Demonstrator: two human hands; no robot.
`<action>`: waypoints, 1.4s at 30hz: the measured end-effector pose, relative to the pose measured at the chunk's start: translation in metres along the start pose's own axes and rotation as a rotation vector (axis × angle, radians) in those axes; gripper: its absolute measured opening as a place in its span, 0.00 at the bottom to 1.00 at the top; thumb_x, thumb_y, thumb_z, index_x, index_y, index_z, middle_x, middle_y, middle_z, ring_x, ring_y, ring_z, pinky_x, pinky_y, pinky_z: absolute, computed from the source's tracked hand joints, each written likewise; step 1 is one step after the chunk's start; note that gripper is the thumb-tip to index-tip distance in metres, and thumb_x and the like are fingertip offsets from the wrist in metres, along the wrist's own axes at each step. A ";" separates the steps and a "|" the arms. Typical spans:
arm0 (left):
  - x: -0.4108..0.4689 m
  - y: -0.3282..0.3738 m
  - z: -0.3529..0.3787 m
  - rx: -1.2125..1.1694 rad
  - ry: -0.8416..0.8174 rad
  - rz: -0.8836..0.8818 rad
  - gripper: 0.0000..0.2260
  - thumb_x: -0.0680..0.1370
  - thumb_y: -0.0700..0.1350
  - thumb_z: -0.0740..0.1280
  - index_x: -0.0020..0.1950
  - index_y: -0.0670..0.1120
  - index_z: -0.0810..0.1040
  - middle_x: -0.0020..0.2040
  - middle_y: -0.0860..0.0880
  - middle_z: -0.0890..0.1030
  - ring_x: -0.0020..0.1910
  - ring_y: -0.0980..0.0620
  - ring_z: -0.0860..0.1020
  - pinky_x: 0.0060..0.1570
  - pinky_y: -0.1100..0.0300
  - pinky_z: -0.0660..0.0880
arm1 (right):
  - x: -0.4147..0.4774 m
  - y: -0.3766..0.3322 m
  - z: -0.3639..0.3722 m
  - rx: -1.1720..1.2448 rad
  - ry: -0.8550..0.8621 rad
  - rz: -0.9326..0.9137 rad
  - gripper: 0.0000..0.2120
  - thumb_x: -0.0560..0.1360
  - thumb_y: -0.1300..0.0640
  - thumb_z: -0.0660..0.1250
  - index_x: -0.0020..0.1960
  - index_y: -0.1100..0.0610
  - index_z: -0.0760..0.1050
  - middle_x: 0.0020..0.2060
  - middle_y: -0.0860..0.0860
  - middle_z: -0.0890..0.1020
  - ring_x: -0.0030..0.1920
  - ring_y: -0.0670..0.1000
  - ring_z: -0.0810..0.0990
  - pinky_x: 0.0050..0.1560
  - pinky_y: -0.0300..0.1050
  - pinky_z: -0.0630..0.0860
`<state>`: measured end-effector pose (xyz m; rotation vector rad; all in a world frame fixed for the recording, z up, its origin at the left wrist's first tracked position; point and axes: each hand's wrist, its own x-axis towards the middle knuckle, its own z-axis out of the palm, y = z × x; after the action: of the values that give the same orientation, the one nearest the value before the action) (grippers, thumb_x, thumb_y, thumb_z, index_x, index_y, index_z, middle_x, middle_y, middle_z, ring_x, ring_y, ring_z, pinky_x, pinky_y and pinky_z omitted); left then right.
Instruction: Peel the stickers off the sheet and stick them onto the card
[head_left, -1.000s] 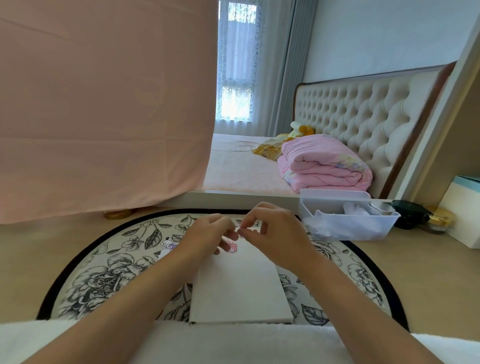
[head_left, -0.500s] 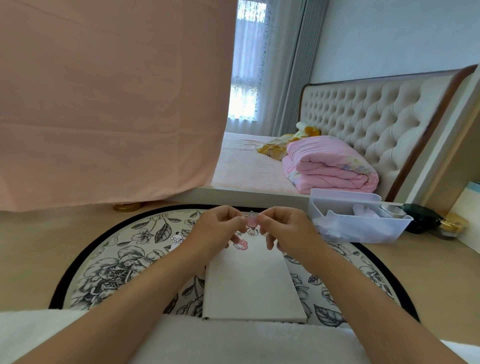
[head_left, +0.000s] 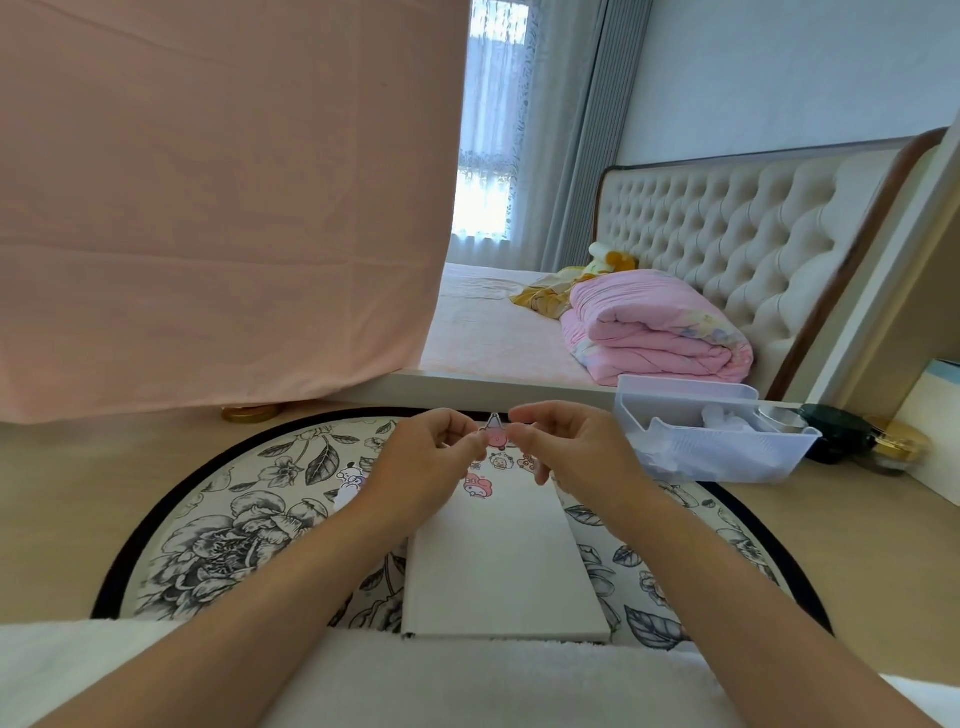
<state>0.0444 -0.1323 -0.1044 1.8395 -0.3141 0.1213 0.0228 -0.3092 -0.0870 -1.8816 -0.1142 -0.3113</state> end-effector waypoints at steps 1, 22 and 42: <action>0.000 0.000 0.000 0.004 -0.003 0.006 0.05 0.78 0.46 0.70 0.42 0.50 0.81 0.39 0.51 0.85 0.33 0.59 0.78 0.37 0.66 0.71 | 0.000 0.000 0.000 -0.030 -0.003 -0.015 0.04 0.74 0.58 0.76 0.49 0.55 0.85 0.34 0.53 0.82 0.27 0.47 0.76 0.30 0.36 0.74; -0.001 -0.025 0.000 0.898 -0.194 0.307 0.21 0.77 0.62 0.62 0.68 0.57 0.75 0.68 0.59 0.73 0.69 0.54 0.66 0.71 0.53 0.61 | 0.010 0.019 -0.010 -0.390 -0.238 0.325 0.11 0.78 0.50 0.70 0.44 0.57 0.82 0.31 0.50 0.73 0.27 0.45 0.68 0.28 0.37 0.65; -0.001 -0.027 0.001 0.831 -0.205 0.420 0.17 0.79 0.56 0.63 0.67 0.58 0.77 0.65 0.62 0.75 0.67 0.56 0.68 0.68 0.56 0.62 | 0.019 0.026 0.004 -0.672 -0.195 0.225 0.13 0.73 0.47 0.74 0.35 0.54 0.82 0.33 0.46 0.81 0.37 0.47 0.77 0.42 0.45 0.75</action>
<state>0.0508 -0.1264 -0.1305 2.5850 -0.8947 0.4012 0.0480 -0.3157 -0.1068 -2.5633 0.0849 -0.0001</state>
